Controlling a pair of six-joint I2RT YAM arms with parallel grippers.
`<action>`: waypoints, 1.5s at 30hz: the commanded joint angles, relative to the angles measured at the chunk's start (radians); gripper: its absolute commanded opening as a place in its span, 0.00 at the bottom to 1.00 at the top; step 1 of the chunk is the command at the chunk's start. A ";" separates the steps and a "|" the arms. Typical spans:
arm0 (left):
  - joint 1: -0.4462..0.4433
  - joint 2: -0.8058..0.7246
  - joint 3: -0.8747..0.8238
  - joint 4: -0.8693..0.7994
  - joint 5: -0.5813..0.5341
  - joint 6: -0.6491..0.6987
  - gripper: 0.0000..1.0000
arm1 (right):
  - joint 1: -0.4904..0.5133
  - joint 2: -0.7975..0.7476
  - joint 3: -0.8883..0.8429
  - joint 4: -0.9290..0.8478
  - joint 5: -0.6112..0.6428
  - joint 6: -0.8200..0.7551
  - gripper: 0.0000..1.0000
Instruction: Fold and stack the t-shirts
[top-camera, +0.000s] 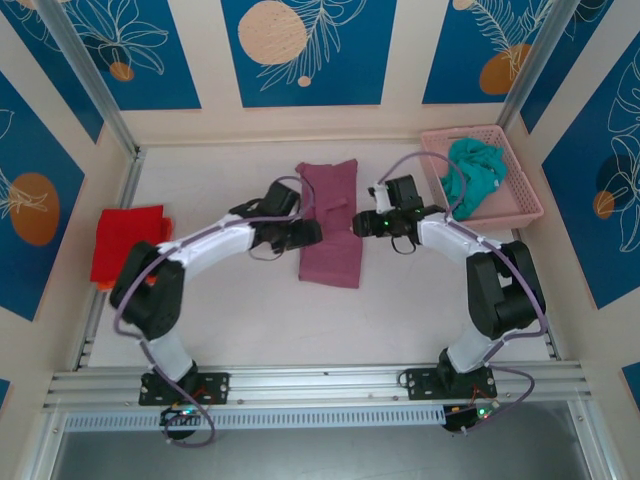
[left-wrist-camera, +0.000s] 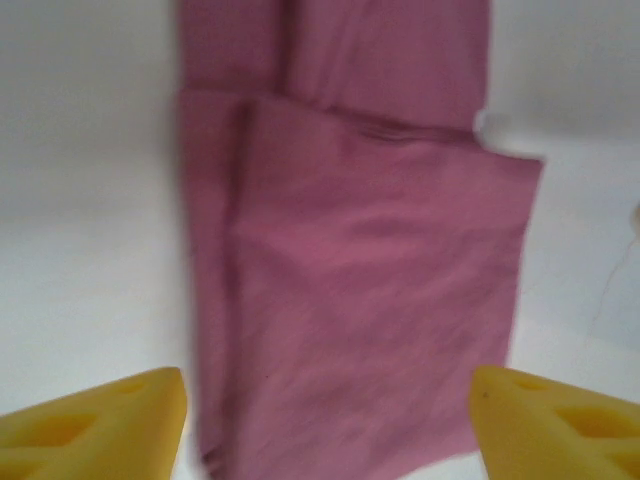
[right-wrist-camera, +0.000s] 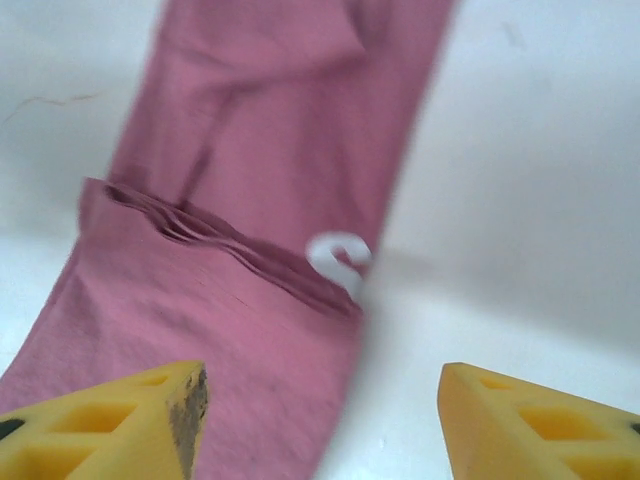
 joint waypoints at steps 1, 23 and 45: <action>-0.025 0.125 0.124 -0.066 0.035 0.029 0.49 | -0.013 -0.016 -0.060 0.036 -0.113 0.251 0.58; -0.038 0.158 -0.106 -0.022 -0.068 -0.032 0.21 | 0.011 0.240 0.082 0.045 -0.260 0.210 0.15; -0.193 -0.195 -0.413 0.033 -0.099 -0.207 0.35 | 0.115 -0.241 -0.178 -0.085 -0.074 0.122 0.31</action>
